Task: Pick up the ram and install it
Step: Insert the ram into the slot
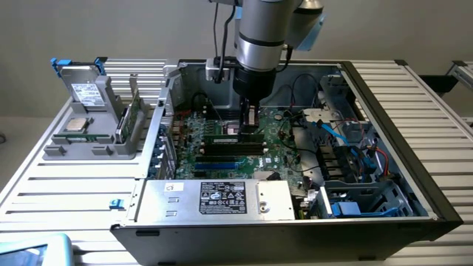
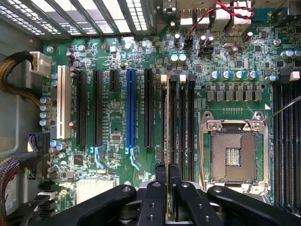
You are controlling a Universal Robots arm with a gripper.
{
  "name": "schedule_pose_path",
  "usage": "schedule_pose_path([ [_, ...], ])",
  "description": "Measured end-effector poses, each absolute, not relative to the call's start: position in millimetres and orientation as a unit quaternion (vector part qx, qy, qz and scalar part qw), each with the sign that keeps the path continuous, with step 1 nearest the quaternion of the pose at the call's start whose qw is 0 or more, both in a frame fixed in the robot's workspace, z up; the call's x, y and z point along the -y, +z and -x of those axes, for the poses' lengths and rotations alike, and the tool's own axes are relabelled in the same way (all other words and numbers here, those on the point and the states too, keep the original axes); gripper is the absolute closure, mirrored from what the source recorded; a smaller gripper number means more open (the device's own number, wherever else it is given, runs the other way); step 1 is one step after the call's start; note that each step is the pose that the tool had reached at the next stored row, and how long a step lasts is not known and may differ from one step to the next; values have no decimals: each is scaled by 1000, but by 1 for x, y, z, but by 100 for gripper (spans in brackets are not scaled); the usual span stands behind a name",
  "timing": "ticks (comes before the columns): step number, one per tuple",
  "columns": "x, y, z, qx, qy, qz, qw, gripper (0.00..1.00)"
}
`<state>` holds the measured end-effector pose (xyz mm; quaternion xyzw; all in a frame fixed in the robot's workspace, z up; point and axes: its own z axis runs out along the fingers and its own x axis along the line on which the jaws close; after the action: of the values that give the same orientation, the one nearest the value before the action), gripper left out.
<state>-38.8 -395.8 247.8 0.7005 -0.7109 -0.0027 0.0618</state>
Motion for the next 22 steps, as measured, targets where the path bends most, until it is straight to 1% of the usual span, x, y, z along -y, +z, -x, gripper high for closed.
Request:
schedule_pose_path([
  [11, 396, 238, 38, 711, -4, -701, 63, 85],
  [22, 398, 237, 38, 709, -7, -703, 63, 85],
])
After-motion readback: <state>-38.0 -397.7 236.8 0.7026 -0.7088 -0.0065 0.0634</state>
